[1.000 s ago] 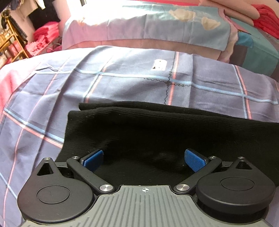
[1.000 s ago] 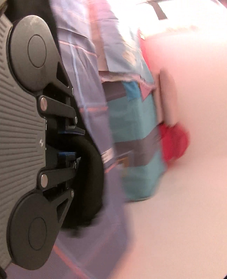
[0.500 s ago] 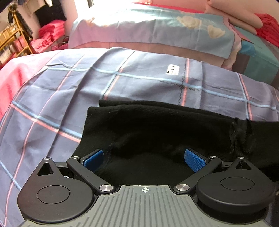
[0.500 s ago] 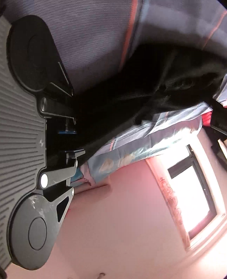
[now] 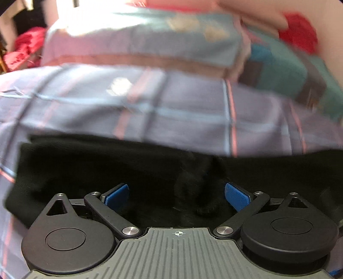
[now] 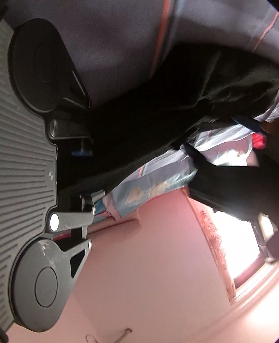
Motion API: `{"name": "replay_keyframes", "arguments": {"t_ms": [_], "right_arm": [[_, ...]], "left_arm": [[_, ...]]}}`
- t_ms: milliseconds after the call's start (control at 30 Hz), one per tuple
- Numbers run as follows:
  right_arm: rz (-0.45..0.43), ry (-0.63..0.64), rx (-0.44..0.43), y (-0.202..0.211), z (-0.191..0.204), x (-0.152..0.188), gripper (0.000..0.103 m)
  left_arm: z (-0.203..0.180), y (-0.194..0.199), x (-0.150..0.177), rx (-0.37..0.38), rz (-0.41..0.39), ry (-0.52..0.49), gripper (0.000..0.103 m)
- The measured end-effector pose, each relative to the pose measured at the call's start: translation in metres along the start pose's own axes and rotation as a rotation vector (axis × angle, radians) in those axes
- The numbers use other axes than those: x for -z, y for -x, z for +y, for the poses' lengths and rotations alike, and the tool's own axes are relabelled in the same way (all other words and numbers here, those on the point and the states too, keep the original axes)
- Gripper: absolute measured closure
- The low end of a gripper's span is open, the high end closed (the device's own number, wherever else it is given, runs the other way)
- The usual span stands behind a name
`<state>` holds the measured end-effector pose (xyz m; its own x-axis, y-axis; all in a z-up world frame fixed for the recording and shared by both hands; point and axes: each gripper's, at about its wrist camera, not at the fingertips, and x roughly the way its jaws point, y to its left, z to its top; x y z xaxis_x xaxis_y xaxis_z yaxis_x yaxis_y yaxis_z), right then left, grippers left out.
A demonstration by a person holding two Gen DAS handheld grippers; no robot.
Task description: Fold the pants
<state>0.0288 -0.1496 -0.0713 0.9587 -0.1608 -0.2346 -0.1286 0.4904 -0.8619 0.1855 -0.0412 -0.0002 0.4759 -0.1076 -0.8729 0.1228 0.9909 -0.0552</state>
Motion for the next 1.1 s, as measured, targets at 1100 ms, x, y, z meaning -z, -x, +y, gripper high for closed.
{"name": "replay_keyframes", "arguments": {"t_ms": [1100], "right_arm": [[0.057,-0.735,-0.342,0.029,-0.172,0.064,0.036]], "left_arm": [[-0.011,-0.009,0.009,0.042,-0.021,-0.020,0.000]]}}
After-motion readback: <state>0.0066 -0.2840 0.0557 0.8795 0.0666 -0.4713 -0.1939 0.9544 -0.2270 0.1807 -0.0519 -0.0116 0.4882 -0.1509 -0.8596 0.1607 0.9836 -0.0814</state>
